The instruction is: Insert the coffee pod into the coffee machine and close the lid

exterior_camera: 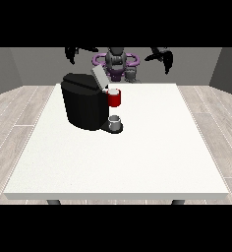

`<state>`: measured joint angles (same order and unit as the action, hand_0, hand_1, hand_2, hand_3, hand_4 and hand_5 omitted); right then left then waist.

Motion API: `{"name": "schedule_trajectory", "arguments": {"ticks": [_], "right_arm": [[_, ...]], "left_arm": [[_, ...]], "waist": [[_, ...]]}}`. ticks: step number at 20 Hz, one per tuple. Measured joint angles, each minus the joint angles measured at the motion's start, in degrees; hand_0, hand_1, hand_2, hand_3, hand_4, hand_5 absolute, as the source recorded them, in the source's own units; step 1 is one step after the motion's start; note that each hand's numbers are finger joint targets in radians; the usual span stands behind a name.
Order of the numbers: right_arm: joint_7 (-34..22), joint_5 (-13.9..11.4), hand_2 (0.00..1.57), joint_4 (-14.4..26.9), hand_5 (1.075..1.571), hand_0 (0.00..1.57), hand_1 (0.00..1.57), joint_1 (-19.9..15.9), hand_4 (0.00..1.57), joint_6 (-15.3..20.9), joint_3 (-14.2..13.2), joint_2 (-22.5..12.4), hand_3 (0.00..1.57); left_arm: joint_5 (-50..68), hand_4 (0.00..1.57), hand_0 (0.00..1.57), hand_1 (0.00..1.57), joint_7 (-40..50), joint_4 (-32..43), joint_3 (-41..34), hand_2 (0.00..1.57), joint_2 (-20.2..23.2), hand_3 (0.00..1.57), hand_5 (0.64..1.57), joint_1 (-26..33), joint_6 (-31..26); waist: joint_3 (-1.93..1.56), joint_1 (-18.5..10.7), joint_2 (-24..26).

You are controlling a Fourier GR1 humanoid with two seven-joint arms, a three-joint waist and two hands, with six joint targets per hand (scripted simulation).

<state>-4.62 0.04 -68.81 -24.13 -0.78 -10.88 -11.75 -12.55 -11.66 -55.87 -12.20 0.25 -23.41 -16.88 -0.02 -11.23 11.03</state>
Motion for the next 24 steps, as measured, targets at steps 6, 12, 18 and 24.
{"name": "schedule_trajectory", "arguments": {"ticks": [6, 12, 18, 24], "right_arm": [[-1.2, 3.2, 0.00, 3.6, 1.571, 0.00, 0.00, -3.8, 0.15, -0.3, -2.0, 0.4, 0.00], [-1.1, 3.4, 0.00, 6.1, 1.571, 0.00, 0.00, -6.2, 0.00, -0.5, -0.8, 0.8, 0.00], [0.1, 2.7, 0.00, 7.9, 1.571, 0.00, 0.00, -9.7, 0.00, -0.9, 1.2, 1.8, 0.00], [1.3, 1.9, 0.00, 9.6, 1.571, 0.00, 0.00, -12.4, 0.00, -1.1, 2.3, 1.8, 0.00]], "left_arm": [[2.4, 0.35, 0.00, 0.00, 1.9, -7.1, 3.3, 0.00, 0.1, 0.00, 1.571, 2.6, 1.2], [4.2, 0.36, 0.00, 0.00, 4.4, -15.7, 4.2, 0.00, 0.8, 0.00, 1.571, 6.5, 1.4], [5.7, 0.37, 0.00, 0.00, 5.8, -20.2, 3.7, 0.00, 2.2, 0.00, 1.571, 6.9, 2.2], [5.9, 0.30, 0.00, 0.00, 5.5, -23.3, 3.9, 0.00, 3.5, 0.00, 1.571, 9.5, 2.8]], "waist": [[0.01, -0.4, -3.7], [0.00, 0.6, -6.5], [0.02, 1.6, -10.2], [0.10, 2.0, -12.1]]}}
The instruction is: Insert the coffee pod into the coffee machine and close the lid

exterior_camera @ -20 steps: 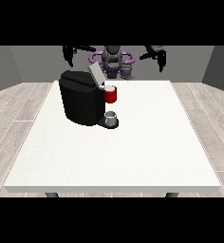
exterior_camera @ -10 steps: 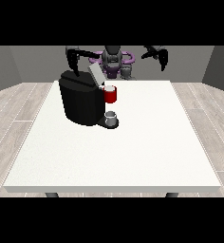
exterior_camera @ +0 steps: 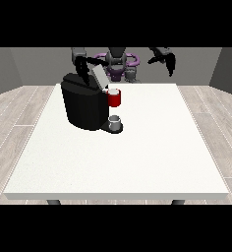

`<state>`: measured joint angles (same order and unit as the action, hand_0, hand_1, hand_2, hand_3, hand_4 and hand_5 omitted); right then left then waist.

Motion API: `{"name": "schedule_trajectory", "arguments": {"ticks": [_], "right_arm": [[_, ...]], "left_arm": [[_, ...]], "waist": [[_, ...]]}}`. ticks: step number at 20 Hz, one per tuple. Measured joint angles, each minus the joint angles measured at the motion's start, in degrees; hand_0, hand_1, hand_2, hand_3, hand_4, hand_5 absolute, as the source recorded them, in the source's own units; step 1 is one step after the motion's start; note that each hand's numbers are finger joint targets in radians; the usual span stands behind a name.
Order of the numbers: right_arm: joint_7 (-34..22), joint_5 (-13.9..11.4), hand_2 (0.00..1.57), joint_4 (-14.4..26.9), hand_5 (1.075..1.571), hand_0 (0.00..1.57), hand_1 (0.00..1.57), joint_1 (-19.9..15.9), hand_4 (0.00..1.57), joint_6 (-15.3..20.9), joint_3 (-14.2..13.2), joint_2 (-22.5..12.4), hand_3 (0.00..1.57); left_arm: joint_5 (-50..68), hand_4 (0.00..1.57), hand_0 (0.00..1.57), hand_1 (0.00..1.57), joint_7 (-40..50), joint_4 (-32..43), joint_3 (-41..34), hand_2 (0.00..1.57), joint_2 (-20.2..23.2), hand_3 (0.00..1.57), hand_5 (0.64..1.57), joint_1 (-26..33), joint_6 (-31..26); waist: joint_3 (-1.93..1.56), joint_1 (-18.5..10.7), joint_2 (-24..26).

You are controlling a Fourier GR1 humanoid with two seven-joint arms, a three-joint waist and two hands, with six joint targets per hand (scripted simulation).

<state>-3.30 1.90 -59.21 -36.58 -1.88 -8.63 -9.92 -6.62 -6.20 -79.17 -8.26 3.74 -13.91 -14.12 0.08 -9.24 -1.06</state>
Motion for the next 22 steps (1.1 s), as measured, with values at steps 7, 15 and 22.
{"name": "schedule_trajectory", "arguments": {"ticks": [7, 15, 22], "right_arm": [[-0.6, -1.2, 0.00, 1.5, 1.571, 0.00, 0.00, -4.7, 0.20, 0.9, 0.8, 0.0, 0.00], [-3.5, -3.7, 0.00, 3.0, 1.571, 0.00, 0.00, -8.9, 0.00, 2.2, 2.1, -1.0, 0.00], [-6.4, -5.7, 0.00, 2.4, 1.571, 0.00, 0.00, -10.6, 0.00, 3.8, 2.5, -2.1, 0.00]], "left_arm": [[-0.3, 0.36, 0.00, 0.00, -0.9, -0.5, 0.0, 0.00, 1.4, 0.00, 1.571, 0.5, 0.8], [-0.3, 0.33, 0.00, 0.00, 0.5, -1.0, 1.1, 0.00, 1.3, 0.00, 1.571, -0.8, 0.9], [-0.3, 0.33, 0.00, 0.00, 0.5, -1.1, 1.8, 0.00, 1.3, 0.00, 1.571, -1.4, 0.6]], "waist": [[-0.08, 0.1, -2.3], [-0.51, -1.0, -3.8], [-0.85, -2.4, -4.9]]}}
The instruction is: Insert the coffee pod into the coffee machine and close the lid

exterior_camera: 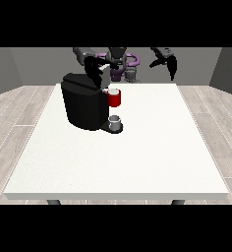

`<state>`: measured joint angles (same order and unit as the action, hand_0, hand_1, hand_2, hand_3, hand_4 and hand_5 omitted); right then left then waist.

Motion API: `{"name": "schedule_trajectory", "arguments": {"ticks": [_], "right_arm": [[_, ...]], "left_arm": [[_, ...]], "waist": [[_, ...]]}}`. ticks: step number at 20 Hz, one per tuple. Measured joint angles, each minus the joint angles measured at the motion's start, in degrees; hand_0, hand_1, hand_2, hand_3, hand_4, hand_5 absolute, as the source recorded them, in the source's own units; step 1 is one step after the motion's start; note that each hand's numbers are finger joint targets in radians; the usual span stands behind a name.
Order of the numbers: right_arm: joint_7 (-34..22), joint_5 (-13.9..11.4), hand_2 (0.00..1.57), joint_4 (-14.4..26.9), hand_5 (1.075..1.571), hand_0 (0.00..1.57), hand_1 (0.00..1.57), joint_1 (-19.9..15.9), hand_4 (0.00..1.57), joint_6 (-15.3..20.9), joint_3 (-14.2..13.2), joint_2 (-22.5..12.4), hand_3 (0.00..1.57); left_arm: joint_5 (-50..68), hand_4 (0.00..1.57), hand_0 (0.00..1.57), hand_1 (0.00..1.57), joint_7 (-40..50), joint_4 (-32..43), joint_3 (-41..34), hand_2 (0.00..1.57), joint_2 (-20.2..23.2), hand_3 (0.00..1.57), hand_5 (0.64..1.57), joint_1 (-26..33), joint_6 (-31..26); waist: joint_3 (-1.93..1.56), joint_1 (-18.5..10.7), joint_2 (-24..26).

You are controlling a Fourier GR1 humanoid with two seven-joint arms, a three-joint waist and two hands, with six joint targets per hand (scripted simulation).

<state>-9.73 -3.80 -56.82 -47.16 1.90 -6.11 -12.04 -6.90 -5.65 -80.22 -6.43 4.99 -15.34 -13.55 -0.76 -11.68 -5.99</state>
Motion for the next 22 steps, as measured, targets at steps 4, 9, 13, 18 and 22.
{"name": "schedule_trajectory", "arguments": {"ticks": [4, 9, 13, 18, 22], "right_arm": [[-1.9, -2.5, 0.00, 0.0, 1.571, 0.00, 0.00, -2.0, 0.20, 1.8, 0.5, -1.4, 0.00], [-6.6, -4.5, 0.00, -1.5, 1.571, 0.00, 0.00, -3.4, 0.24, 1.9, 0.7, -4.2, 0.00], [-10.9, -5.2, 0.00, -3.3, 1.571, 0.00, 0.00, -4.1, 0.10, 1.4, 0.3, -5.8, 0.00], [-16.3, -6.6, 0.00, -6.1, 1.571, 0.00, 0.00, -4.8, 0.00, 0.9, -0.4, -8.7, 0.00], [-17.2, -8.5, 0.00, -7.7, 1.571, 0.00, 0.00, -6.0, 0.00, 0.0, -1.0, -11.7, 0.00]], "left_arm": [[-0.1, 0.38, 0.00, 0.00, -0.6, 0.3, 0.8, 0.00, -0.5, 0.00, 1.571, -0.9, -0.2], [-0.2, 0.38, 0.00, 0.00, -1.4, 0.4, 1.6, 0.00, -0.5, 0.00, 1.571, -2.0, -1.1], [0.4, 0.42, 0.00, 0.00, -0.9, 0.5, 1.6, 0.00, -0.2, 0.00, 1.571, -4.2, -1.8], [0.8, 0.37, 0.00, 0.00, -1.0, 0.8, 2.6, 0.00, -0.5, 0.00, 1.571, -5.9, -3.1], [1.0, 0.38, 0.00, 0.00, -1.6, 1.0, 3.1, 0.00, -0.8, 0.00, 1.571, -7.5, -3.7]], "waist": [[-0.31, -1.7, -1.2], [-0.68, -4.2, -2.5], [-1.01, -5.8, -3.4], [-1.38, -8.6, -4.9], [-1.57, -11.3, -7.2]]}}
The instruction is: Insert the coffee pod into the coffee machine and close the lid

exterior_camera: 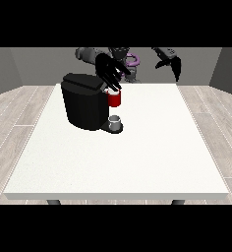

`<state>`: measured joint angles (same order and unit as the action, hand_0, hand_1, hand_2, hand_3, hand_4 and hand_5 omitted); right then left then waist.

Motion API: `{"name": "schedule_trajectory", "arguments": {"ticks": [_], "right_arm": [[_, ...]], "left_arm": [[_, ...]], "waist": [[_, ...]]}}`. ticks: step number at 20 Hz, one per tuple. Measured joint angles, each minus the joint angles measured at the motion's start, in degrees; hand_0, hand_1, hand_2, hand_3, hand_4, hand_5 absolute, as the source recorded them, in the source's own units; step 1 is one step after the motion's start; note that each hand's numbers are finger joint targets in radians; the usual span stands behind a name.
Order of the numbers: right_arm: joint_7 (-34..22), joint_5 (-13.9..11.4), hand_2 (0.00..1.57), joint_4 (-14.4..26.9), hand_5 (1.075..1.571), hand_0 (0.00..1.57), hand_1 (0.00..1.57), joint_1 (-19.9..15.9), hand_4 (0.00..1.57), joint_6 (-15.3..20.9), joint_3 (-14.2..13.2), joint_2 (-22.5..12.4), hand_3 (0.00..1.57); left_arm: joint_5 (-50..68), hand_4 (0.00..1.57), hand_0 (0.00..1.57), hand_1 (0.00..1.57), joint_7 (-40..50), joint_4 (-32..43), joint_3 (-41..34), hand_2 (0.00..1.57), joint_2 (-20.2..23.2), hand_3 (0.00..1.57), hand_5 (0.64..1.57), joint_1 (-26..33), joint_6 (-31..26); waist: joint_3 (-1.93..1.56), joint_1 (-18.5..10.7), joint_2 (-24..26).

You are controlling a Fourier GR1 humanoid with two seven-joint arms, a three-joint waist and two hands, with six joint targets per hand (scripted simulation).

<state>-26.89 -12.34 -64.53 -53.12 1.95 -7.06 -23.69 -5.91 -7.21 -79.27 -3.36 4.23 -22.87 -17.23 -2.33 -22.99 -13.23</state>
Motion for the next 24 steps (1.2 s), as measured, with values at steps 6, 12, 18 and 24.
{"name": "schedule_trajectory", "arguments": {"ticks": [6, 12, 18, 24], "right_arm": [[3.6, 0.3, 0.00, -1.5, 1.571, 0.00, 0.00, -4.8, 0.00, 0.1, -0.8, 0.4, 0.00], [9.2, 1.4, 0.00, -0.4, 1.571, 0.00, 0.00, -11.3, 0.00, 0.8, 0.5, 4.8, 0.00], [13.7, 1.7, 0.00, 3.9, 1.571, 0.00, 0.00, -14.4, 0.00, 1.2, 0.9, 7.7, 0.00], [18.0, 2.2, 0.00, 5.8, 1.571, 0.00, 0.00, -14.6, 0.00, 1.4, 2.3, 12.0, 0.00]], "left_arm": [[0.4, 0.20, 0.00, 0.00, -0.5, 0.0, 0.8, 0.00, -0.1, 0.00, 1.571, -2.8, -1.3], [0.3, 0.30, 0.00, 0.00, 0.3, -0.8, 1.5, 0.00, -0.3, 0.00, 1.571, -5.6, -1.4], [0.5, 0.33, 0.00, 0.00, 1.0, -2.3, 2.0, 0.00, -0.5, 0.00, 1.571, -5.6, -1.7], [0.6, 0.27, 0.00, 0.00, 0.7, -2.3, 1.5, 0.00, -0.2, 0.00, 1.571, -3.9, -1.4]], "waist": [[0.75, -5.8, -3.5], [2.01, -8.8, -6.2], [2.27, -8.2, -7.0], [2.32, -5.3, -5.0]]}}
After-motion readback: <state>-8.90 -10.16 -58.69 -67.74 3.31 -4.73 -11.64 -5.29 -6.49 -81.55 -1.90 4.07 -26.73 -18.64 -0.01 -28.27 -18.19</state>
